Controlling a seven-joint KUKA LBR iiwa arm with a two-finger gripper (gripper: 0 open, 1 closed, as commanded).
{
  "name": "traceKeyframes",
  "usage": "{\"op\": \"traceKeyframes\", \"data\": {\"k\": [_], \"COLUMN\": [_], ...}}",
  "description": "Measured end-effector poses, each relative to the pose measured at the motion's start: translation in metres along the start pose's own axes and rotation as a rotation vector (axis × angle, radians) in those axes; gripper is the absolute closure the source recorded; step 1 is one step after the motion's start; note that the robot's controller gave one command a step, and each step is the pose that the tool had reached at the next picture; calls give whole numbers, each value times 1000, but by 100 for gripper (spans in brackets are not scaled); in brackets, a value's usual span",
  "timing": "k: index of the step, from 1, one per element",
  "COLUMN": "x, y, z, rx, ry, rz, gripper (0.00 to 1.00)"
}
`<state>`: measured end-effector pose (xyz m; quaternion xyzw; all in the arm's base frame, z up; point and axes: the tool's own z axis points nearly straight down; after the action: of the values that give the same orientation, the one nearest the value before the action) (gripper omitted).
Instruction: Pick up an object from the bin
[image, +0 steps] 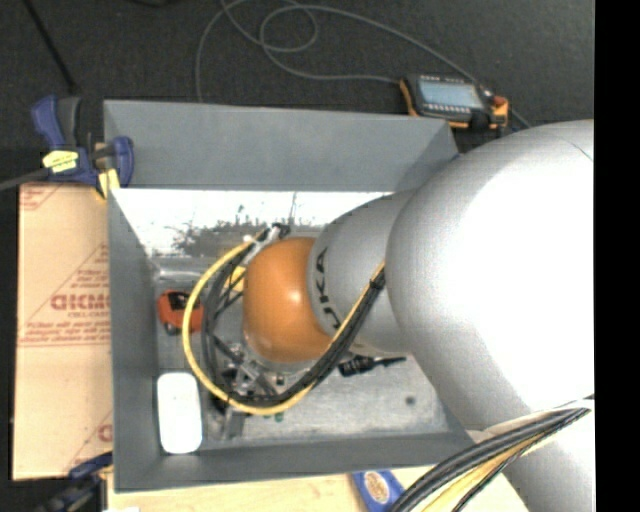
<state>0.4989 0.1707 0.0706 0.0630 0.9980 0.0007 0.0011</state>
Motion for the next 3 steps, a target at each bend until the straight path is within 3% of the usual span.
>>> {"op": "traceKeyframes", "data": {"k": [1, 2, 3], "x": [0, 9, -17], "y": [0, 13, 27], "z": [0, -40, -67], "rx": [0, 6, -2], "ry": [0, 9, -6], "rz": [1, -8, -46], "gripper": [100, 100, 100]}}
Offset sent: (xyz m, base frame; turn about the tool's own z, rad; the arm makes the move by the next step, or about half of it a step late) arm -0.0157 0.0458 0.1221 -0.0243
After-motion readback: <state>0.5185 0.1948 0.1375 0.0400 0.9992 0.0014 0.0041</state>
